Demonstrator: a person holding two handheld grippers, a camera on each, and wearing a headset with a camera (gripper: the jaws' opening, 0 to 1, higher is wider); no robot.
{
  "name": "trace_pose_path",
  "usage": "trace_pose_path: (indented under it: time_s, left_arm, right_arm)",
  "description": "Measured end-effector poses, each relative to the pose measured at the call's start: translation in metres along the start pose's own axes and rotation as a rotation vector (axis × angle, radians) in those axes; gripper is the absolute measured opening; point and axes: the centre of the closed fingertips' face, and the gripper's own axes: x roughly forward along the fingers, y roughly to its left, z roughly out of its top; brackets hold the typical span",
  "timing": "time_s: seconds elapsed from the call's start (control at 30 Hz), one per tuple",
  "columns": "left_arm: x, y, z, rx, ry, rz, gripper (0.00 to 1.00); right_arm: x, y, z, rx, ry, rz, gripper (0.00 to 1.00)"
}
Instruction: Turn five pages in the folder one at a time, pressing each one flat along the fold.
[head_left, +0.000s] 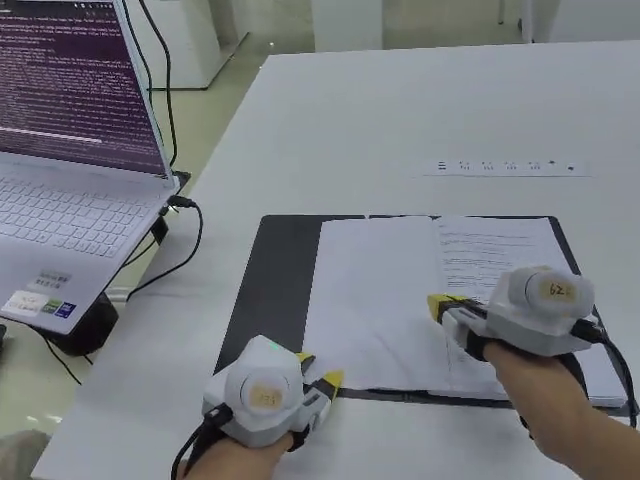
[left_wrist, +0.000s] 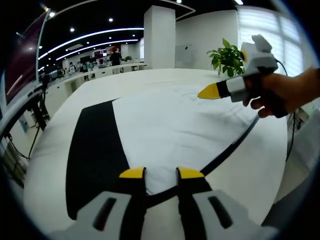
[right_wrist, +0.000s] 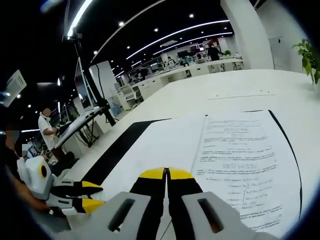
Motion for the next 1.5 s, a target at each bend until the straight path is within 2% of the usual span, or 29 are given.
trace_pose_path:
  time_s: [0.1,0.2,0.33,0.43,0.57,0.77,1.03,1.1,1.5]
  left_arm:
    - [0.0,0.0,0.001,-0.003,-0.013,0.0,0.23]
    - [0.0,0.0,0.001,-0.005,-0.016,-0.001,0.23]
    - [-0.001,0.0,0.001,-0.014,-0.022,0.002,0.23]
    - [0.0,0.001,0.001,-0.015,-0.024,0.001,0.23]
    - [0.0,0.002,0.0,-0.014,-0.029,-0.001,0.23]
    - [0.0,0.001,0.0,-0.012,-0.036,-0.005,0.23]
    - [0.0,0.001,0.0,-0.024,-0.04,-0.008,0.23]
    - [0.0,0.001,0.0,-0.026,-0.04,-0.008,0.23]
    - [0.0,0.0,0.001,-0.027,-0.044,-0.008,0.23]
  right_arm:
    - [0.012,-0.007,0.011,-0.019,-0.046,0.003,0.0]
    - [0.023,-0.016,0.016,-0.053,-0.064,-0.015,0.0]
    - [0.037,-0.023,0.017,-0.064,-0.061,-0.013,0.0]
    - [0.045,-0.025,0.011,-0.067,-0.034,-0.005,0.0]
    - [0.052,-0.03,0.008,-0.069,-0.019,-0.017,0.0]
    - [0.059,-0.033,0.016,-0.064,-0.045,-0.021,0.0]
    - [0.065,-0.03,0.025,-0.05,-0.066,-0.026,0.0]
    - [0.067,-0.031,0.027,-0.07,-0.069,-0.032,0.0]
    - [0.086,-0.052,0.043,-0.068,-0.074,-0.064,0.0]
